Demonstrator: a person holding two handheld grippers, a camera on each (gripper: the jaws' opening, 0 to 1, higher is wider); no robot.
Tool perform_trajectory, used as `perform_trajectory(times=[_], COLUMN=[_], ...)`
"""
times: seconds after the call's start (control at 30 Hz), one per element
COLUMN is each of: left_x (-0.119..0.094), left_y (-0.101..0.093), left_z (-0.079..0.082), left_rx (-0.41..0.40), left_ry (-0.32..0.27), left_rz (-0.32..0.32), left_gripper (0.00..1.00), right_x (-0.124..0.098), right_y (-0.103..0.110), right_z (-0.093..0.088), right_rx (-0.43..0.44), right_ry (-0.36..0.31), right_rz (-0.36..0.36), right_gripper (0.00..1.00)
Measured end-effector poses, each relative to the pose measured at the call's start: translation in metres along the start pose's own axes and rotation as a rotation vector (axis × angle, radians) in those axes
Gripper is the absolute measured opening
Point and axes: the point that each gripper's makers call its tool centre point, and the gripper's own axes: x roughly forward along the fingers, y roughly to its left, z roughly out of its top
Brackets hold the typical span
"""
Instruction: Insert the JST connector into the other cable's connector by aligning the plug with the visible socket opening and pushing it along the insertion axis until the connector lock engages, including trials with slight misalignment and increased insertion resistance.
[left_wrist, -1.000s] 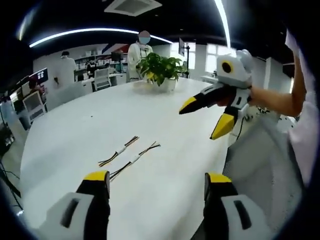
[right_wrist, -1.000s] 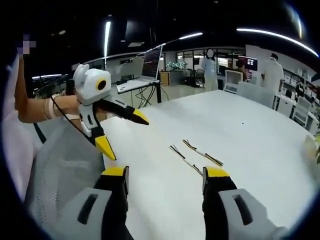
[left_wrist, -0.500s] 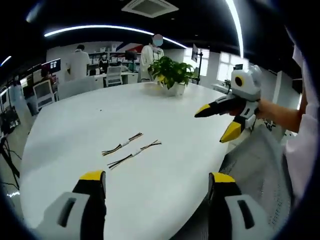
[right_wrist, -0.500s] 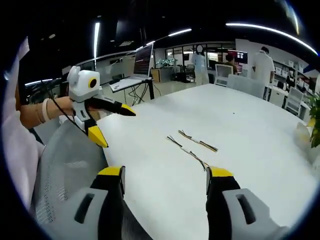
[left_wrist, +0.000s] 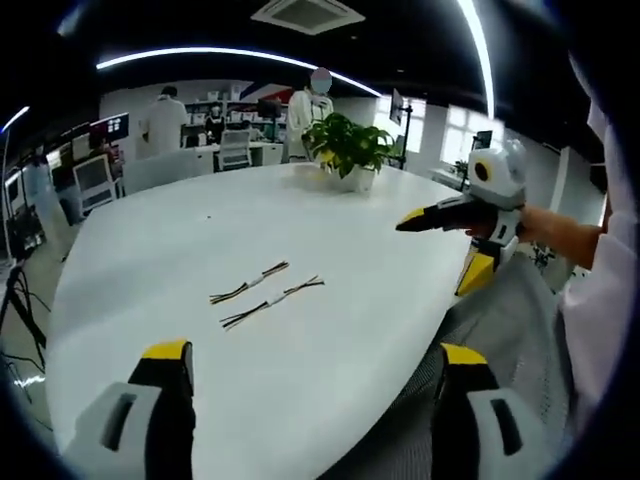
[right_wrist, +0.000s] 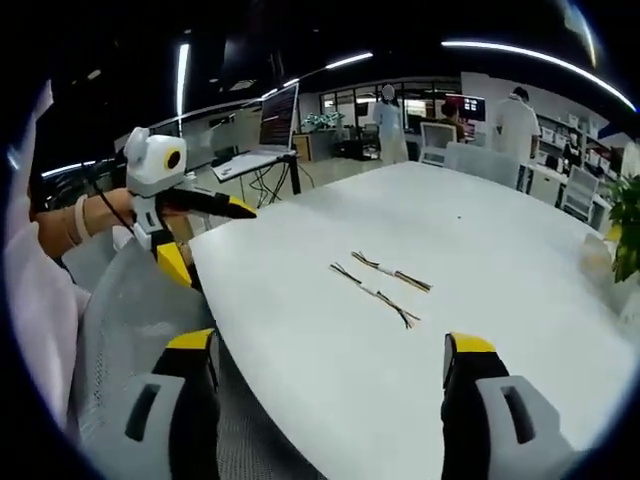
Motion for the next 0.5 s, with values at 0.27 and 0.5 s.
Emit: perform_trajectory(times=[0.27,0.5], left_x=[-0.004,-0.006], left_y=[0.008,0.016], left_z=[-0.013,-0.017], left_rx=[0.005,-0.012], left_ry=[0.043,0.044], left_rz=[0.034,0.062], left_gripper=[0.99,0.99], right_x=[-0.003,-0.003], right_y=[0.000,-0.002], right_z=[-0.007,-0.011], right_rx=[0.021,0.044], right_ry=[0.016,0.028], right_rz=[-0.015,-0.025], right_gripper=[1.00,1.00])
